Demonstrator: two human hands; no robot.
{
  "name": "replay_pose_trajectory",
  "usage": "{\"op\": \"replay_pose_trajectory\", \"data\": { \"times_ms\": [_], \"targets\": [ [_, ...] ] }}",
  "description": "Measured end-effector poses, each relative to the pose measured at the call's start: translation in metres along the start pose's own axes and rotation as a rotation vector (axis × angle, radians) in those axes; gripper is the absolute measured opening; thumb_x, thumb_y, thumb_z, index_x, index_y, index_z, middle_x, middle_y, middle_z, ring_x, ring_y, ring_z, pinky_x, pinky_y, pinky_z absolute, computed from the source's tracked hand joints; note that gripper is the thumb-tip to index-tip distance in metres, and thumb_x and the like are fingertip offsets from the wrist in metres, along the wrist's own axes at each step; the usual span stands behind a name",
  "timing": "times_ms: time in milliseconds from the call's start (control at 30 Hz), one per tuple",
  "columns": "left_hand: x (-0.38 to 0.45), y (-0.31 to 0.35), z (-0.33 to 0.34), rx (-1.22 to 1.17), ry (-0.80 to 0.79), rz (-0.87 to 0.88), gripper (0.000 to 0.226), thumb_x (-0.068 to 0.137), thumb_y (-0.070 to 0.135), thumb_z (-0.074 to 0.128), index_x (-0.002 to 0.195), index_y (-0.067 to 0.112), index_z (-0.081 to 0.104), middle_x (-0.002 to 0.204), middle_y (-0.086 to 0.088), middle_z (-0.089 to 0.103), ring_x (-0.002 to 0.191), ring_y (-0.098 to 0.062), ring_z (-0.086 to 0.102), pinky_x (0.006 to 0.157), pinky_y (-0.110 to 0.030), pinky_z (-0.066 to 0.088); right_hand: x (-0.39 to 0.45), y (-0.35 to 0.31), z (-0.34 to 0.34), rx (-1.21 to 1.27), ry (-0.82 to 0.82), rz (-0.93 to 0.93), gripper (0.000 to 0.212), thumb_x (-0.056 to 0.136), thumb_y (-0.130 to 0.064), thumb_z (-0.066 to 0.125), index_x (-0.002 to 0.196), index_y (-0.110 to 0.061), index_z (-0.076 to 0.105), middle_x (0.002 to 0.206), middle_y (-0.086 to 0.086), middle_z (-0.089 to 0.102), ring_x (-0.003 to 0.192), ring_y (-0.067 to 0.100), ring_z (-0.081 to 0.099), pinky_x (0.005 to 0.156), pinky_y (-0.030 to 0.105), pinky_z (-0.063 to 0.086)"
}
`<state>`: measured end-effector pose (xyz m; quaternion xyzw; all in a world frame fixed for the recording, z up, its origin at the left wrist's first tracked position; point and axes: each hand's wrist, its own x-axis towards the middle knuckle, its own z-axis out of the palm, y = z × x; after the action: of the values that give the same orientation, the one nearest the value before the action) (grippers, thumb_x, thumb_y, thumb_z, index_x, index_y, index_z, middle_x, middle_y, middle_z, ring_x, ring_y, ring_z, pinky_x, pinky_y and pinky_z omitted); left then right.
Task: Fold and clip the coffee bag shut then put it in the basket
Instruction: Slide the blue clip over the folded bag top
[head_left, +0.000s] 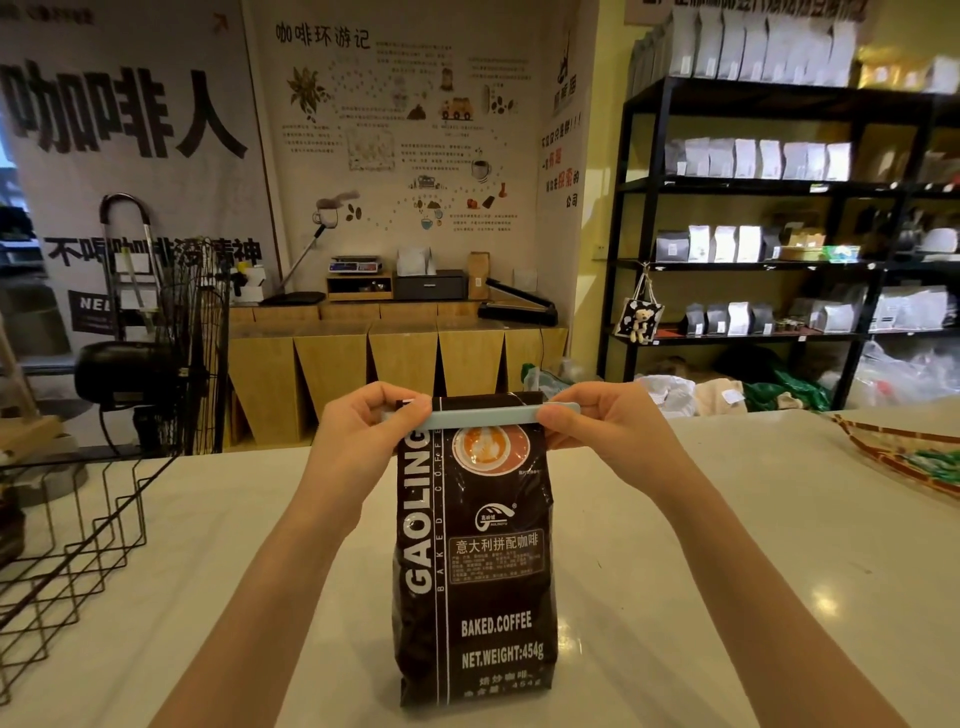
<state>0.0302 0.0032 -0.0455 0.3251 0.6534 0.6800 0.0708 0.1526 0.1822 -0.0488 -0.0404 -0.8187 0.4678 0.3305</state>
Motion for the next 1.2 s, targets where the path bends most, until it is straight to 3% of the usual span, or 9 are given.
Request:
{"op": "replay_pose_trajectory", "data": {
  "times_ms": [100,200,300,400,467,600,767,933,1200],
  "targets": [
    [-0.003,0.002,-0.008,0.561,0.058,0.3,0.014,0.08,0.027,0.062,0.09,0.018,0.066,0.082,0.007,0.065,0.078,-0.005,0.06,0.068,-0.016,0.046,-0.001,0.001,0.003,0.024,0.026,-0.005,0.006,0.081,-0.015,0.063,0.078,-0.018,0.068,0.067,-0.002,0.07,0.06,0.008,0.069,0.061,0.02,0.058],
    [-0.009,0.012,0.002,0.944,0.033,0.583,0.037,0.081,0.034,0.059,0.115,0.02,0.061,0.117,0.002,0.063,0.119,-0.015,0.049,0.1,-0.027,0.028,-0.002,0.0,0.001,0.025,0.017,-0.006,0.006,0.08,-0.015,0.065,0.077,-0.02,0.068,0.066,-0.004,0.07,0.061,0.008,0.069,0.06,0.019,0.057],
    [-0.009,0.022,0.03,1.0,-0.159,0.637,0.042,0.088,0.038,0.046,0.129,0.025,0.047,0.133,0.007,0.053,0.128,-0.009,0.04,0.108,-0.024,0.018,-0.003,-0.003,0.0,0.046,-0.003,-0.019,0.004,0.077,-0.018,0.066,0.078,-0.02,0.07,0.061,-0.008,0.072,0.063,0.01,0.069,0.064,0.023,0.058],
    [0.002,0.035,0.043,1.03,-0.359,0.509,0.039,0.09,0.039,0.042,0.126,0.025,0.047,0.117,0.003,0.062,0.104,-0.012,0.057,0.092,-0.03,0.045,-0.005,-0.005,-0.001,0.06,-0.007,-0.034,0.012,0.072,-0.027,0.067,0.079,-0.019,0.072,0.062,-0.008,0.073,0.066,0.016,0.069,0.068,0.031,0.058],
    [0.008,0.039,0.042,1.005,-0.417,0.426,0.037,0.089,0.04,0.045,0.12,0.023,0.052,0.105,0.001,0.065,0.093,-0.015,0.059,0.082,-0.037,0.05,-0.005,-0.005,-0.001,0.054,-0.014,-0.037,0.011,0.075,-0.022,0.066,0.082,-0.016,0.072,0.062,-0.008,0.072,0.064,0.012,0.069,0.067,0.028,0.058],
    [0.005,0.034,0.041,0.98,-0.336,0.45,0.034,0.086,0.041,0.048,0.112,0.021,0.057,0.094,0.002,0.065,0.086,-0.015,0.058,0.078,-0.035,0.048,-0.005,-0.011,-0.003,0.002,-0.085,-0.045,0.016,0.081,-0.016,0.062,0.092,-0.007,0.07,0.075,0.0,0.071,0.067,0.006,0.068,0.067,0.022,0.056],
    [0.001,0.026,0.044,0.945,-0.231,0.509,0.03,0.086,0.041,0.049,0.108,0.023,0.06,0.089,0.006,0.066,0.08,-0.013,0.057,0.076,-0.03,0.04,-0.008,-0.013,-0.007,-0.018,-0.167,-0.043,0.014,0.086,-0.014,0.057,0.092,-0.023,0.066,0.085,-0.001,0.07,0.075,0.004,0.067,0.073,0.022,0.055],
    [0.001,0.016,0.046,0.932,-0.08,0.566,0.029,0.086,0.043,0.048,0.107,0.027,0.061,0.094,0.008,0.069,0.081,-0.01,0.056,0.088,-0.031,0.034,-0.006,-0.008,0.004,-0.115,-0.052,-0.1,0.012,0.087,-0.017,0.057,0.095,-0.021,0.064,0.08,-0.007,0.067,0.072,0.0,0.062,0.067,0.013,0.051],
    [-0.001,0.011,0.048,0.969,0.02,0.564,0.027,0.088,0.04,0.046,0.108,0.026,0.059,0.102,0.008,0.066,0.095,-0.012,0.055,0.086,-0.03,0.023,-0.004,0.005,0.02,0.012,0.103,-0.14,0.018,0.085,-0.01,0.06,0.1,-0.017,0.066,0.077,-0.005,0.07,0.069,0.003,0.068,0.058,0.016,0.053]
  ]
}}
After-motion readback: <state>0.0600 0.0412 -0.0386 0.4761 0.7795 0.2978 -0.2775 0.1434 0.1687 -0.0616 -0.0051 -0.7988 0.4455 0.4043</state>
